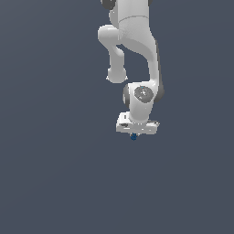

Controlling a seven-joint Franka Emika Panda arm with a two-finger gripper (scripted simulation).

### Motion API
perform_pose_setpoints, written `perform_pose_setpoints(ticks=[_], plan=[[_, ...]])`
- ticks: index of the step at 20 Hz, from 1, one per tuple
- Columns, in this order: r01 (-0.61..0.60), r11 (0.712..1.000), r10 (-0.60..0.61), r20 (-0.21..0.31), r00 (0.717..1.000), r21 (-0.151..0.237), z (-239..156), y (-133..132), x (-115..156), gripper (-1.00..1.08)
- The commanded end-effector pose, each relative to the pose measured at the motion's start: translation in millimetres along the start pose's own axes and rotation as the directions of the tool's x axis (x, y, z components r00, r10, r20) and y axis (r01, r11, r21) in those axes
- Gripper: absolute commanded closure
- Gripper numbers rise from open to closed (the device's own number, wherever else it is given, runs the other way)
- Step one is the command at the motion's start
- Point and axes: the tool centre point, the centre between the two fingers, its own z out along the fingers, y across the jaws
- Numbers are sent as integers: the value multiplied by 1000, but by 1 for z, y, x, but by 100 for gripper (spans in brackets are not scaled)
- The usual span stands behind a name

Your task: Pick up the object and move it to a goal position.

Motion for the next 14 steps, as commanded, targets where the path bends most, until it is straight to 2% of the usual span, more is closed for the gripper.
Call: perform_pose_setpoints(ticks=[1, 7, 14], plan=[[-1, 1000, 1, -1, 1000, 0, -4, 7, 1, 108], [-1, 1000, 1, -1, 1000, 0, -28, 42, 7, 108], [-1, 1000, 1, -1, 1000, 1, -75, 112, 19, 108]])
